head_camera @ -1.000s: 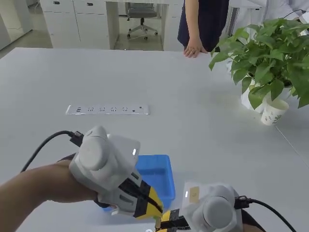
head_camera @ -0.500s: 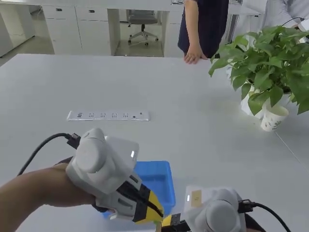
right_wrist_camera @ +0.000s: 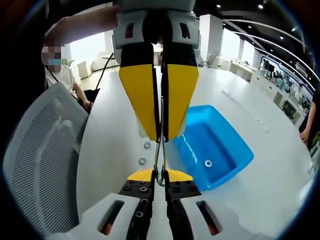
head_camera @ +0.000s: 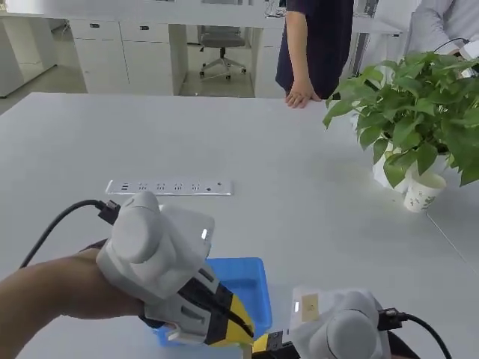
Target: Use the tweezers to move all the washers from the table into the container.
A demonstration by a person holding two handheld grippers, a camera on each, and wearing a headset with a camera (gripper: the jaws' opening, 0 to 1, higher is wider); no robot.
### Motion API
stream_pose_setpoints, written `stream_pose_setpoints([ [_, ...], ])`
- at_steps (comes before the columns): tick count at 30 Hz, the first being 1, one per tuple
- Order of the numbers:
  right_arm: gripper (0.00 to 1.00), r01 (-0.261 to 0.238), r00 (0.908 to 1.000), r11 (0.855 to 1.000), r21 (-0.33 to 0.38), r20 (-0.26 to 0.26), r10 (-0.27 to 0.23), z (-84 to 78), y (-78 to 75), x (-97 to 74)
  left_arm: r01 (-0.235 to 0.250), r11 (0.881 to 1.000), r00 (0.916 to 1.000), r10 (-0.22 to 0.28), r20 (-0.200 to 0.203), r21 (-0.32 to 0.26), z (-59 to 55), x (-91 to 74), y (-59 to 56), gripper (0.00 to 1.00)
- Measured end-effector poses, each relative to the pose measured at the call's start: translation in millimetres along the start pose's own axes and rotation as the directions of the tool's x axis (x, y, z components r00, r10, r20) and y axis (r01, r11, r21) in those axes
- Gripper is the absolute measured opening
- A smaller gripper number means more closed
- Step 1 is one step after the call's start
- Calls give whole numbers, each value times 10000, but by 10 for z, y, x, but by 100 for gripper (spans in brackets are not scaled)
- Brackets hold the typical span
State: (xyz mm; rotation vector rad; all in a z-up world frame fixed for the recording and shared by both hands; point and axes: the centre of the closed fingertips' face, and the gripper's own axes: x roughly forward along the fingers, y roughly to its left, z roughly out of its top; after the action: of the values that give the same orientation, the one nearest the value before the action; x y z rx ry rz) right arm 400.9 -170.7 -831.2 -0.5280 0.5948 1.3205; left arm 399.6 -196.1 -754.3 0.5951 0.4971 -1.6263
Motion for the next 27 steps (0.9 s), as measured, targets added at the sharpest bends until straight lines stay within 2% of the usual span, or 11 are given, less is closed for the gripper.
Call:
stream_pose_setpoints([
  [9,9,125,9999,9995,-306,93,-122,161,-49,-114,-118,9993,9999,121,-105,352,143,-134,19,5],
  [16,9,335,9990,9981,-526,299,-319,299,-163,-190,-306,9975,9994,315,-134,632,239,-255,106,5],
  [27,9,474,9984,9956,-810,362,-446,439,-377,-175,-545,9955,9982,564,-221,779,252,-374,296,5],
])
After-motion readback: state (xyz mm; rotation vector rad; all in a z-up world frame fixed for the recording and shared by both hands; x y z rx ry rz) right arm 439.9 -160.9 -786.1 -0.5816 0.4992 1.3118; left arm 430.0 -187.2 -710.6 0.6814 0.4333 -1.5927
